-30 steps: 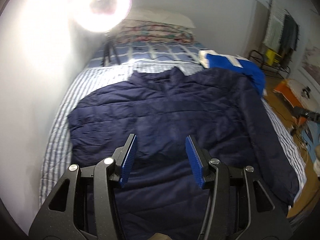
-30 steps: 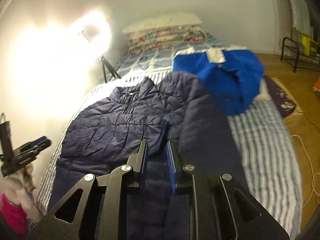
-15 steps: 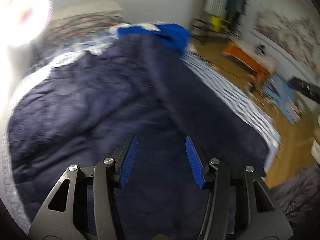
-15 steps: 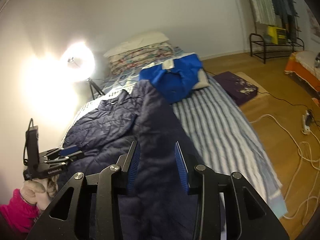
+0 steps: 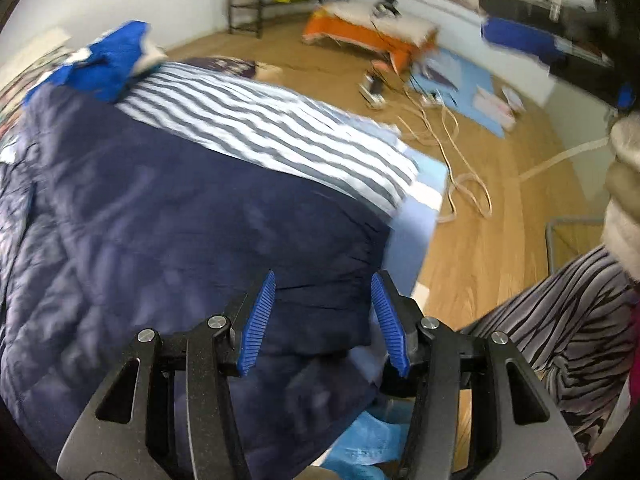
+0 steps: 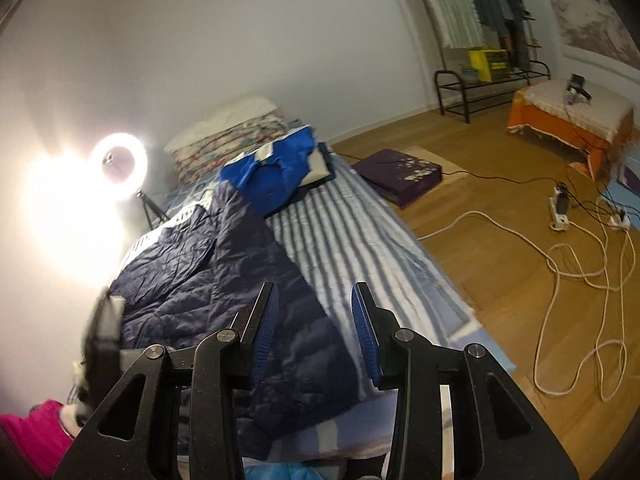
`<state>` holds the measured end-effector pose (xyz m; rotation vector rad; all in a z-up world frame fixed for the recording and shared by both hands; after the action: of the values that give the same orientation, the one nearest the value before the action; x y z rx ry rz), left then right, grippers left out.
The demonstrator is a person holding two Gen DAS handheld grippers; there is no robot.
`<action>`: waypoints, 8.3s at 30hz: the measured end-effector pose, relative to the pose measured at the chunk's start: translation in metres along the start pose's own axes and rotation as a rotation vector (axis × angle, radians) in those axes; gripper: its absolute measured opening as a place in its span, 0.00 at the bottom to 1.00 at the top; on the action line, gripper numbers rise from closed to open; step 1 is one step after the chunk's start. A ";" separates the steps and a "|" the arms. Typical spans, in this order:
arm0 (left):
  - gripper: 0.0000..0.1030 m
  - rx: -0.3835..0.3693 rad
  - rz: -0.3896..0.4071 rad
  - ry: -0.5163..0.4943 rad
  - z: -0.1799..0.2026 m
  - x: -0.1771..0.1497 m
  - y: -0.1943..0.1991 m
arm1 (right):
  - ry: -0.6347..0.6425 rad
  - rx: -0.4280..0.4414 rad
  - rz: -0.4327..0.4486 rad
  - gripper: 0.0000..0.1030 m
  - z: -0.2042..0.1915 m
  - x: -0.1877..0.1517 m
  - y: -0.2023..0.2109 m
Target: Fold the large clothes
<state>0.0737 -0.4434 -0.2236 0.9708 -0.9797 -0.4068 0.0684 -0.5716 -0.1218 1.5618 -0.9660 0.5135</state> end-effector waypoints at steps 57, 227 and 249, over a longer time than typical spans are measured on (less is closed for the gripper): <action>0.04 0.101 0.316 0.472 -0.238 0.032 0.180 | 0.170 0.160 -0.175 0.35 -0.103 0.013 -0.084; 0.05 0.313 0.531 1.071 -0.585 -0.116 0.328 | 0.152 0.283 -0.187 0.03 -0.229 0.172 -0.310; 0.05 0.515 0.405 1.064 -0.784 -0.040 0.181 | 0.392 -0.054 -0.203 0.03 -0.268 0.210 -0.531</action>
<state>0.6906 0.0745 -0.2508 1.1959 -0.2576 0.6982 0.6645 -0.3845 -0.2116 1.4219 -0.5133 0.6154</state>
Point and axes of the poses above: each gripper's, at about its wrist camera, not at the fingertips, and y roughly against the way its jaws point, z to its right, x to its top, the point moved 6 cm from there along -y, roughly the way its jaws point, and after that the axes turned 9 degrees about y, right-handed, at the moved point
